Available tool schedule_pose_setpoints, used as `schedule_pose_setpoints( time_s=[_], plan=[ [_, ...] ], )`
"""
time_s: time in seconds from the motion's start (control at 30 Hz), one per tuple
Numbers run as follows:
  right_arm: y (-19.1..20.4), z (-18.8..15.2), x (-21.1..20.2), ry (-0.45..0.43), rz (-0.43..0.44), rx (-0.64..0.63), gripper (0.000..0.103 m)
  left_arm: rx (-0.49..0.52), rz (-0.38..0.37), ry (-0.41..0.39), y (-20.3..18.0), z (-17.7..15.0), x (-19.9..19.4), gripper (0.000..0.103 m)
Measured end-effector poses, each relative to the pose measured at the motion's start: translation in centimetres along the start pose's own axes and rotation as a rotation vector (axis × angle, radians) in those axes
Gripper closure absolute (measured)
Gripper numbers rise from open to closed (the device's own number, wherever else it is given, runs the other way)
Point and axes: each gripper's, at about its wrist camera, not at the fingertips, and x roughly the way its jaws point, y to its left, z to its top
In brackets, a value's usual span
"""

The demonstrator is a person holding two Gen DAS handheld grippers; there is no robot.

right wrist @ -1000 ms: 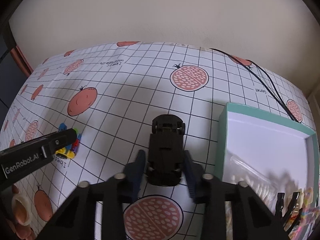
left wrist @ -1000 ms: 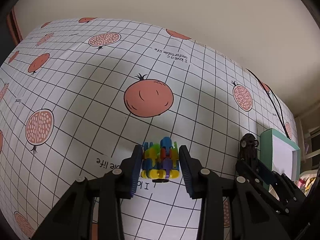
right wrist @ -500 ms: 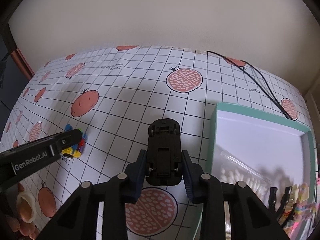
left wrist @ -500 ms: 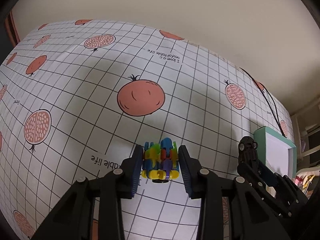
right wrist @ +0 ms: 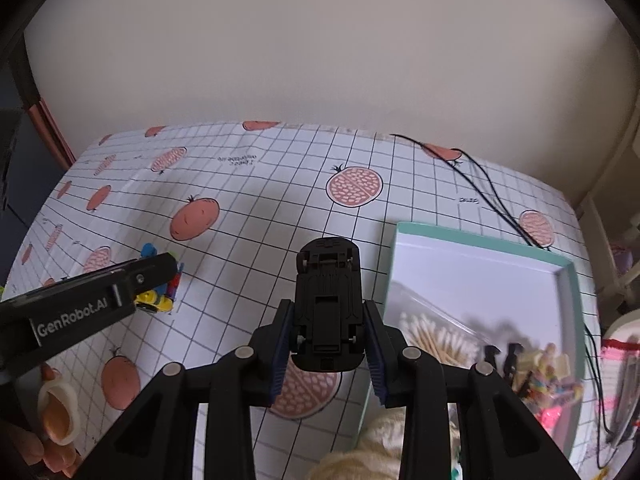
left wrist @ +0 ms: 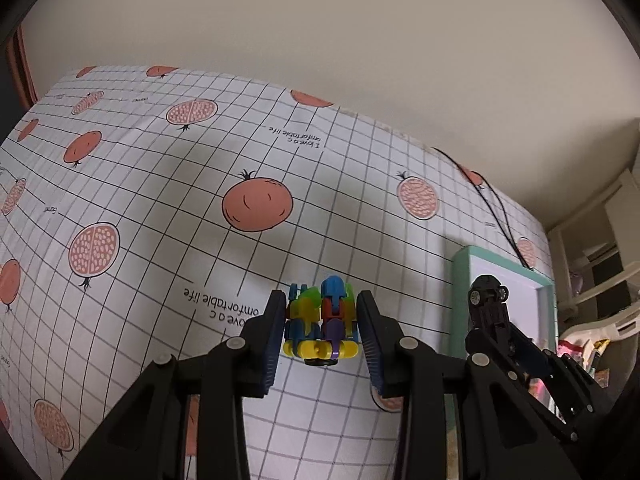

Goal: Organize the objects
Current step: 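Carry the block toy with the left tool while the right tool carries the car over the tray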

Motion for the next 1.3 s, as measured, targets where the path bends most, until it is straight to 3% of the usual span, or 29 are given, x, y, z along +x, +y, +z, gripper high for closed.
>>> schedule_pose_setpoints(
  time_s=[0.6, 1.3],
  plan=[
    [-4.4, -2.4, -6.8, -0.041, -0.054, 0.043, 0.067, 0.035, -0.071, -0.079, -3.2, -2.3, -6.2, 0.066],
    [-12.7, -4.8, -7.5, -0.013, -0.143, 0.149, 0.067, 0.112, -0.213, -0.026, -10.9, -5.6, -4.9, 0.065]
  ],
)
